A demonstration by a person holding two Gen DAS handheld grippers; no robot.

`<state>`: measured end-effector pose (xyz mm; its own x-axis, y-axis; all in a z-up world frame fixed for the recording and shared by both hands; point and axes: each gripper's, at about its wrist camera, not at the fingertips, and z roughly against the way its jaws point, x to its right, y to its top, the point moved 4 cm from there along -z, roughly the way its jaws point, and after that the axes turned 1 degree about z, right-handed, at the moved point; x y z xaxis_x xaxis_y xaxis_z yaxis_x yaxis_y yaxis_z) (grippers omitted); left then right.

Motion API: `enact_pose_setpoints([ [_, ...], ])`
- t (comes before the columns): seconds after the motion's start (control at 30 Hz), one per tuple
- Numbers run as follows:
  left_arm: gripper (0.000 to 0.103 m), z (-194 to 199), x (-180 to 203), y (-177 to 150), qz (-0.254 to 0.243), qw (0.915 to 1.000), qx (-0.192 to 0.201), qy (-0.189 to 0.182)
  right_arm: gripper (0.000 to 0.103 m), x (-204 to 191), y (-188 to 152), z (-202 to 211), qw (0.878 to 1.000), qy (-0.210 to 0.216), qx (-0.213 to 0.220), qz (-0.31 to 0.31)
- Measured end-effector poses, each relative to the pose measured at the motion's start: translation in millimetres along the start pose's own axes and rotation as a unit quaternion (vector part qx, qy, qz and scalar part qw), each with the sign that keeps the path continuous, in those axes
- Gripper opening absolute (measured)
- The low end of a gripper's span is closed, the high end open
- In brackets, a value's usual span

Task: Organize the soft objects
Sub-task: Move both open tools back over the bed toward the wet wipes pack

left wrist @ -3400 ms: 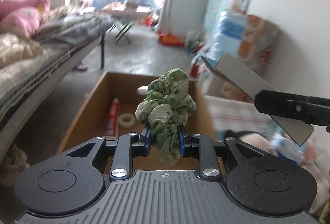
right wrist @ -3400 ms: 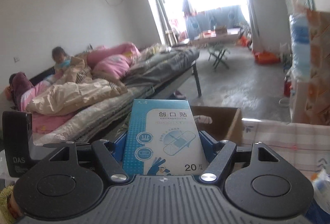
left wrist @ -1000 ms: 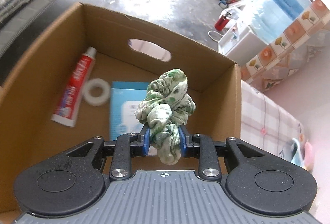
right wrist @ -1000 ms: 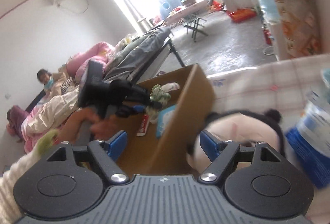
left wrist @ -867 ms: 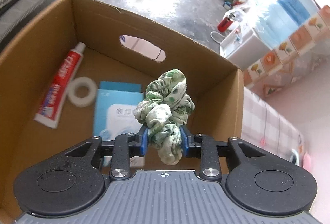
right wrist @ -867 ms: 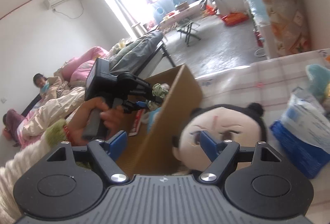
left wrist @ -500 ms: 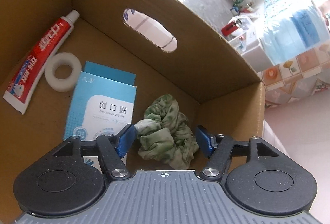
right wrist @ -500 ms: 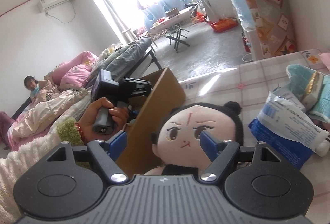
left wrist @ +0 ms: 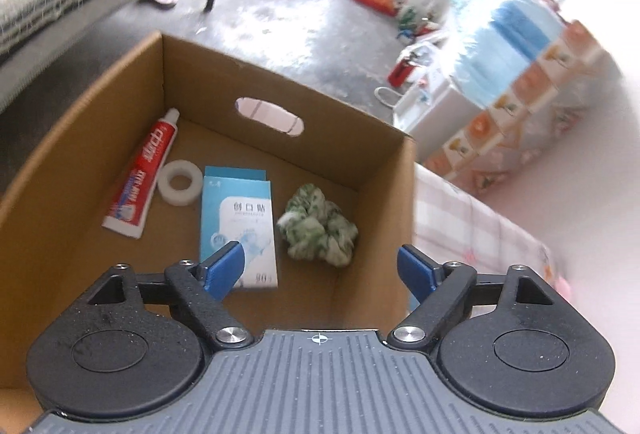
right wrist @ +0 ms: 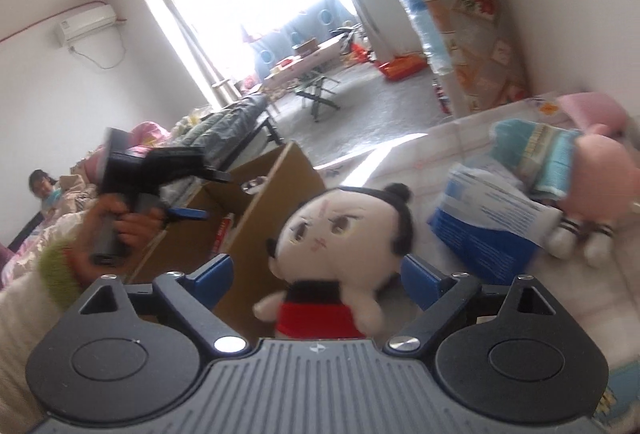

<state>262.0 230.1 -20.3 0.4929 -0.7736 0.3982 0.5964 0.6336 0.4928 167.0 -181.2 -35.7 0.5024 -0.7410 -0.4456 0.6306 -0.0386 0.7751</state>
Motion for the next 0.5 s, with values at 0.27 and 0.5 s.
enact_pose_setpoints([
  [0.27, 0.095, 93, 22, -53, -0.083, 0.9952, 0.046, -0.022, 0.095, 27, -22, 42, 0.998, -0.051, 0.031, -0.018],
  [0.5, 0.101, 128, 77, -132, -0.187, 0.9776, 0.055, -0.079, 0.095, 64, -34, 66, 0.995, -0.064, 0.056, -0.058],
])
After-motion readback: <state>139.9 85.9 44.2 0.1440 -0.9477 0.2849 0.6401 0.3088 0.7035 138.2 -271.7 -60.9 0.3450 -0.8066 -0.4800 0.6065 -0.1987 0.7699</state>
